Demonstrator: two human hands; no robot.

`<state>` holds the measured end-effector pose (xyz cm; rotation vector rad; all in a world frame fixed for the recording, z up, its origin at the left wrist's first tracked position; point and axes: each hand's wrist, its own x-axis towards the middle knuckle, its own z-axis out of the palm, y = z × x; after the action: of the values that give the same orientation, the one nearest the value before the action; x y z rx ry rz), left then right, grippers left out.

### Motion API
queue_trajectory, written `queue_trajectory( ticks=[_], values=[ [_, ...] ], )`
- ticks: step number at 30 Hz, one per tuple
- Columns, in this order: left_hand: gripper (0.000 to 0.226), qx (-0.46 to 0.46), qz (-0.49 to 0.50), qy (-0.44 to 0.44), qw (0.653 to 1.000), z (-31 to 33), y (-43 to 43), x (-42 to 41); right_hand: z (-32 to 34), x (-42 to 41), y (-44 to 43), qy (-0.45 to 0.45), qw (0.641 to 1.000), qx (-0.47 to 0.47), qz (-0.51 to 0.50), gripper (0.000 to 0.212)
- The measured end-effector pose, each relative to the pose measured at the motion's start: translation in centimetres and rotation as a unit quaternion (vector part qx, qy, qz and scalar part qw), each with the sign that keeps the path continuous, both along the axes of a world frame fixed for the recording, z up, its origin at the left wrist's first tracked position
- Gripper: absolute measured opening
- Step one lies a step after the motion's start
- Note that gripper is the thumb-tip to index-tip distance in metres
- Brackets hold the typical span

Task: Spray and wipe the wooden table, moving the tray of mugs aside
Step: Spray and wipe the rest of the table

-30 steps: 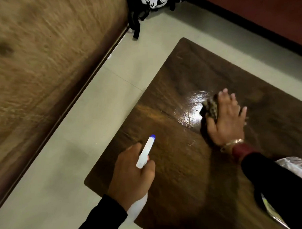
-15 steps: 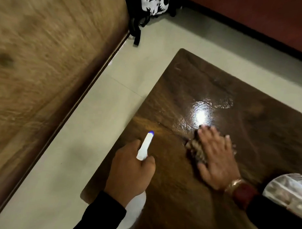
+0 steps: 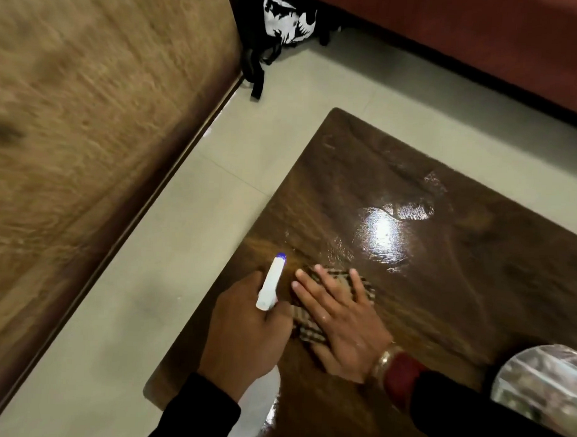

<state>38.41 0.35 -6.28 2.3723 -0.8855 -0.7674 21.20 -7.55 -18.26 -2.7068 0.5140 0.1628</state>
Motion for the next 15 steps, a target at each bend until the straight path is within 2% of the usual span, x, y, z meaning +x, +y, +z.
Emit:
queue_trajectory(
  ticks=[2,5,8,11,15],
  values=[
    [0.021,0.014,0.001,0.009,1.0,-0.5,-0.2,0.1,0.0,-1.9,-4.4,0.017,0.997,-0.018,-0.077,0.096],
    [0.016,0.013,0.014,0.022,1.0,-0.6,-0.6,-0.1,0.4,0.7,-14.5,0.06,0.961,-0.029,-0.27,0.086],
    [0.015,0.003,0.026,0.027,0.999,-0.4,-1.2,-0.2,0.4,7.2,-20.1,0.061,0.939,-0.026,-0.337,0.083],
    [0.022,0.008,0.035,0.042,0.998,-0.2,-2.0,0.0,0.2,12.4,-17.5,0.053,0.961,-0.04,-0.268,0.086],
    [0.036,0.0,0.032,0.046,0.998,0.4,-3.3,0.5,-0.4,9.0,-7.3,0.022,0.998,-0.053,-0.006,0.087]
  ],
)
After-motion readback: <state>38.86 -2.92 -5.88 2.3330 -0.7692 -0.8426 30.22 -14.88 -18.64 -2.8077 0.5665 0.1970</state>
